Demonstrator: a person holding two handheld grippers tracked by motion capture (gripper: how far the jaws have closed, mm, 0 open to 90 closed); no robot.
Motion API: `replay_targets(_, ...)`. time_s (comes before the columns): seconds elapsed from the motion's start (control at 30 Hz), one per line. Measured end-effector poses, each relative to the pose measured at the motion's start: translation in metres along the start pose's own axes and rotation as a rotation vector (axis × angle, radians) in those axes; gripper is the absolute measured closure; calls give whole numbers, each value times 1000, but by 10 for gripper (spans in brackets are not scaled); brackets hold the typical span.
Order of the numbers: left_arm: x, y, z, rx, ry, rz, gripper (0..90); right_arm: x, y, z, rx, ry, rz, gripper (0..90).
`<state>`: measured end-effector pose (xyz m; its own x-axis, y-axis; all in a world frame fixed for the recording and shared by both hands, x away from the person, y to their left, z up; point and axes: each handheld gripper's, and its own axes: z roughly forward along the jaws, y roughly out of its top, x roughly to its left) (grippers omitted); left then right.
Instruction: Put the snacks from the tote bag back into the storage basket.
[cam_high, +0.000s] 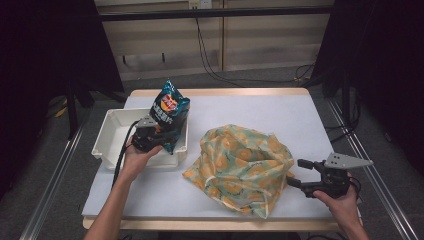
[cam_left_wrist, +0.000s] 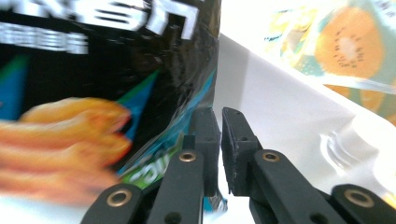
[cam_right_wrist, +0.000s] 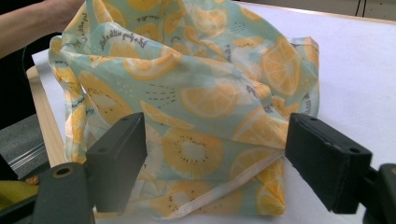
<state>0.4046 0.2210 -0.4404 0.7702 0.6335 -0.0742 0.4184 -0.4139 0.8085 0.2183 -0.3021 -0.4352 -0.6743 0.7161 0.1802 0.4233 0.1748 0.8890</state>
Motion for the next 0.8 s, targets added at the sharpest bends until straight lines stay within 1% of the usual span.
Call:
replay_targets(0.07, 4, -3, -9, -6, 12, -6, 855, 1, 0, 0, -2, -1, -2, 206)
replay_targets(0.1, 5, -6, -11, -3, 17, -18, 855, 1, 1, 0, -1, 4, -1, 206)
replay_targets(0.13, 7, -9, -11, 4, 18, -19, 855, 1, 1, 1, -2, 4, -3, 206)
replay_targets(0.2, 9, -16, -8, 32, 18, -25, 841, 2, 1, 1, 2, 2, 0, 206)
replay_targets(0.23, 9, -19, -4, 37, 16, -33, 833, 1, 1, 2, 1, 3, -3, 206)
replay_targets(0.3, 10, -21, 2, 24, -10, -52, 834, 2, 1, 3, 5, 2, 0, 206)
replay_targets(0.37, 10, -19, 5, 30, -3, -39, 843, 2, 1, 3, 4, 8, -4, 206)
replay_targets(0.43, 9, -15, 8, 37, -8, -29, 843, 2, 1, 4, 4, 8, -5, 207)
replay_targets(0.47, 8, -13, 10, 35, -3, -30, 842, 2, 1, 4, 4, 6, -4, 207)
replay_targets(0.5, 9, -11, 11, 37, -4, -25, 843, 2, 1, 4, 4, 6, -4, 207)
replay_targets(0.53, 9, -8, 13, 32, -10, -30, 843, 1, 1, 3, 4, 6, -3, 207)
replay_targets(0.57, 7, -6, 14, 28, 3, -21, 838, 1, 1, 3, 5, 5, -3, 207)
replay_targets(0.6, 6, -3, 16, 31, 6, -18, 815, 2, 1, 3, 4, 5, -3, 207)
replay_targets(0.63, 5, 0, 18, 35, 9, -4, 814, 2, 1, 2, 5, 7, -4, 207)
replay_targets(0.67, 4, 2, 20, 40, 26, 6, 818, 1, 1, 2, 2, 5, -4, 207)
replay_targets(0.7, 3, 4, 23, 36, 18, -7, 828, 1, 1, 2, 1, 4, -4, 207)
replay_targets(0.73, 3, 6, 25, 27, 8, -8, 826, 1, 1, 2, 1, 6, -3, 207)
replay_targets(0.8, 2, 10, 31, 30, 4, -2, 822, 1, 1, 2, 1, 4, -5, 207)
